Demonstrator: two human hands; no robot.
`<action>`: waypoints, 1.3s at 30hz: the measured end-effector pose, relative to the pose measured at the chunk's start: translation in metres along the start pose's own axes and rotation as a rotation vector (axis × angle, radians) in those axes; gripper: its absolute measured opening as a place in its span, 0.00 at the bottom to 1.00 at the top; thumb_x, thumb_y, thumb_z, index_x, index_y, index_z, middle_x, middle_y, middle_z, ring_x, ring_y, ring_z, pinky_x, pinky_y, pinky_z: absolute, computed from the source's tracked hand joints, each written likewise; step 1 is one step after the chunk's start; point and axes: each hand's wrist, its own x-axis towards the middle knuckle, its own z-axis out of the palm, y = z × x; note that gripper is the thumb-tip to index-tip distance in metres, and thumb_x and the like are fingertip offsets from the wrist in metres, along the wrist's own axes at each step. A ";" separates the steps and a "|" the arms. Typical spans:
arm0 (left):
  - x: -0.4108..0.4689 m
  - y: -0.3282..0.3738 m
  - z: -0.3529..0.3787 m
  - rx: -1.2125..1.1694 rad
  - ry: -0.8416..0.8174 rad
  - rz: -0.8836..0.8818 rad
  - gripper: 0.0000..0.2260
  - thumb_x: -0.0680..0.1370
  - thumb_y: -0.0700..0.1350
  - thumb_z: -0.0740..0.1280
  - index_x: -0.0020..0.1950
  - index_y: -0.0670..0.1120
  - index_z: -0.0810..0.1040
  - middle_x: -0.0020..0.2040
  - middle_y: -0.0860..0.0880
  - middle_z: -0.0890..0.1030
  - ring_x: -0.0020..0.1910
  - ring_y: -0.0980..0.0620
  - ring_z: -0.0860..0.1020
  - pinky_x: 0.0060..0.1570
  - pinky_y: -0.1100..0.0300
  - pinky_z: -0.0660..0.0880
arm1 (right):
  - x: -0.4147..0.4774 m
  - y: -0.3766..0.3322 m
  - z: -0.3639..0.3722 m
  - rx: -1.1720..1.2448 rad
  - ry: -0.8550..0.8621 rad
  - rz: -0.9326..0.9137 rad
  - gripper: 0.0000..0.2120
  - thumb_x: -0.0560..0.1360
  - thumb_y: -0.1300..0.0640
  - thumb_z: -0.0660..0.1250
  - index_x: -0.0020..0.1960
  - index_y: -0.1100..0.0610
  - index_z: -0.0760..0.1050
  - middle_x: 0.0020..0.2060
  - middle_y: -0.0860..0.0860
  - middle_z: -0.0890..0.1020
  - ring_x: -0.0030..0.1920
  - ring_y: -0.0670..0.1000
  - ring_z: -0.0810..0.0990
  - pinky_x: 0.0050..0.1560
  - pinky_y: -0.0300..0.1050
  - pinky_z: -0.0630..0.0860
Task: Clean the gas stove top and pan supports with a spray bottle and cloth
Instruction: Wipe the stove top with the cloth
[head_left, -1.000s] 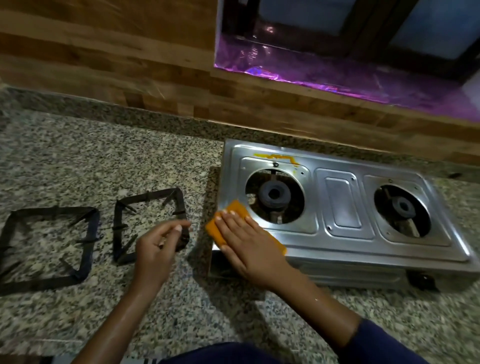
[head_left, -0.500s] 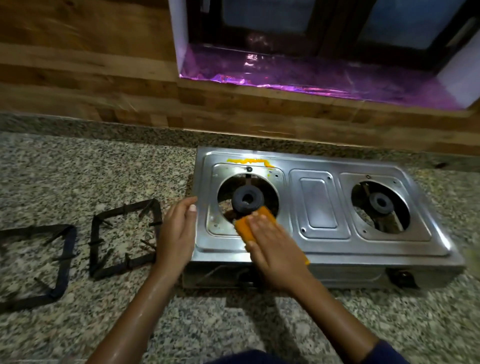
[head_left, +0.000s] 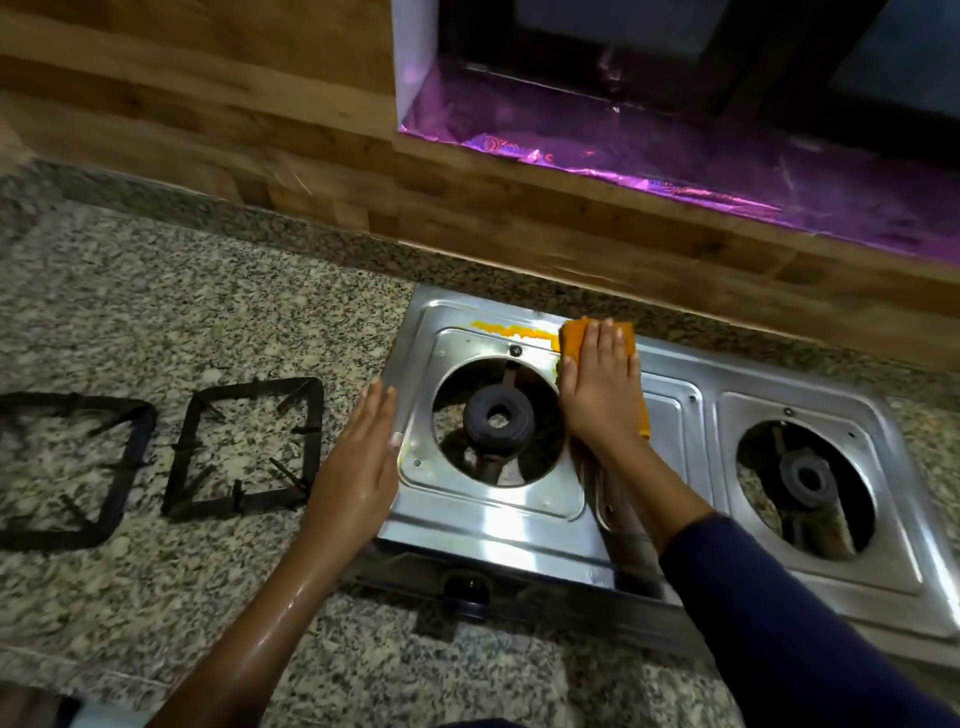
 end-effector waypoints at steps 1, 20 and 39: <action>0.000 0.000 0.000 -0.006 0.013 -0.005 0.24 0.83 0.47 0.54 0.80 0.47 0.55 0.81 0.52 0.50 0.79 0.53 0.50 0.73 0.57 0.56 | 0.017 -0.004 0.000 -0.007 0.002 -0.010 0.32 0.80 0.46 0.43 0.79 0.61 0.53 0.78 0.58 0.56 0.79 0.57 0.52 0.77 0.55 0.47; -0.002 0.014 -0.018 -0.692 0.270 -0.229 0.38 0.75 0.74 0.46 0.79 0.55 0.57 0.77 0.63 0.60 0.74 0.67 0.58 0.67 0.74 0.59 | -0.004 -0.176 0.030 0.191 -0.117 -0.516 0.33 0.82 0.40 0.49 0.80 0.58 0.48 0.80 0.55 0.49 0.79 0.53 0.44 0.77 0.51 0.39; 0.005 -0.018 -0.035 -0.790 -0.182 -0.218 0.38 0.67 0.80 0.43 0.72 0.65 0.62 0.76 0.61 0.62 0.75 0.61 0.59 0.74 0.63 0.55 | -0.129 -0.090 -0.036 1.470 -0.316 0.042 0.26 0.72 0.42 0.71 0.63 0.58 0.77 0.54 0.59 0.84 0.54 0.58 0.83 0.57 0.54 0.79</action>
